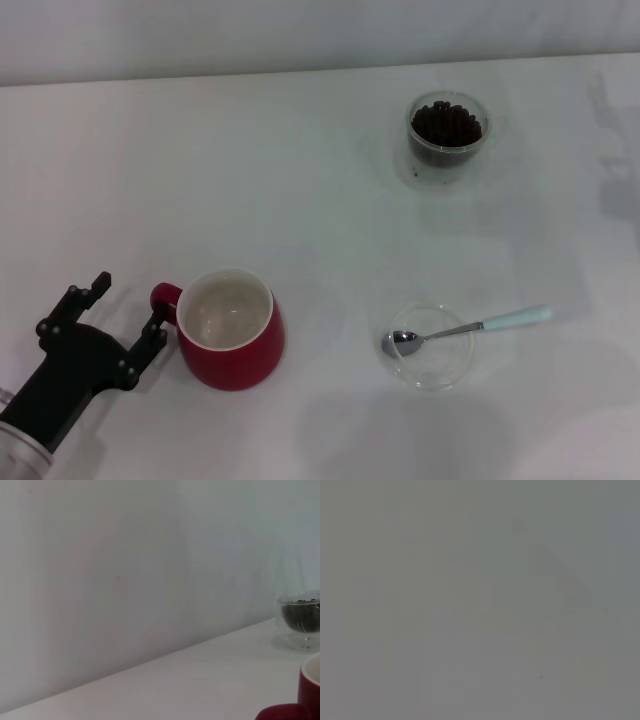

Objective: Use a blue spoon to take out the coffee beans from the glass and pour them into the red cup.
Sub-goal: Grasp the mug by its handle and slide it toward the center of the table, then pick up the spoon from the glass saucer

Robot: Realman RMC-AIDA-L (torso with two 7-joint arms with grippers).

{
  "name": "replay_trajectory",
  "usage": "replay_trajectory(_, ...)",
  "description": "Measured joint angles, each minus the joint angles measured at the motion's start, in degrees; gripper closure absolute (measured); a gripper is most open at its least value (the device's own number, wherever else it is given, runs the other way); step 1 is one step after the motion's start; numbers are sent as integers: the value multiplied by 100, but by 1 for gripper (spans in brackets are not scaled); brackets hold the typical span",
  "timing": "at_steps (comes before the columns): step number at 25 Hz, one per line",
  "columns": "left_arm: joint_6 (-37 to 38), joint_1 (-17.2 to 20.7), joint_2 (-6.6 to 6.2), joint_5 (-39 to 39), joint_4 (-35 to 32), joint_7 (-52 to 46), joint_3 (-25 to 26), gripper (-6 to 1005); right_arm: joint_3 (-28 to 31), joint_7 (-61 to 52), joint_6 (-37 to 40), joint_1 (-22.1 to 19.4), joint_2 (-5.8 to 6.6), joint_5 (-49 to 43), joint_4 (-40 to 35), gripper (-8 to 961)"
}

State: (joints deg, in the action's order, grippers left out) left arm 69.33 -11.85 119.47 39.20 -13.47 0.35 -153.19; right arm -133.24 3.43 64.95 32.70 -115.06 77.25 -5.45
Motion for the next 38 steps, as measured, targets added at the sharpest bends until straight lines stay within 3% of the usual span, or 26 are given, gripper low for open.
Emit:
replay_trajectory(16,484,461,-10,31,39,0,-1,272,0,0,4,-33,-6,-64,-36,157)
replay_trajectory(31,1157,804,-20,664,179,-176,-3,263,0,0,47,-125,-24,-71,-39,157)
replay_trajectory(35,1245,807,-18,1072,197,-613,-3,254,0,0,79,-134,-24,-71,-42,157)
replay_trajectory(38,1257,807,-6,1828,197,-1175,-1,248,0,0,79,-134,-24,-71,-44,157)
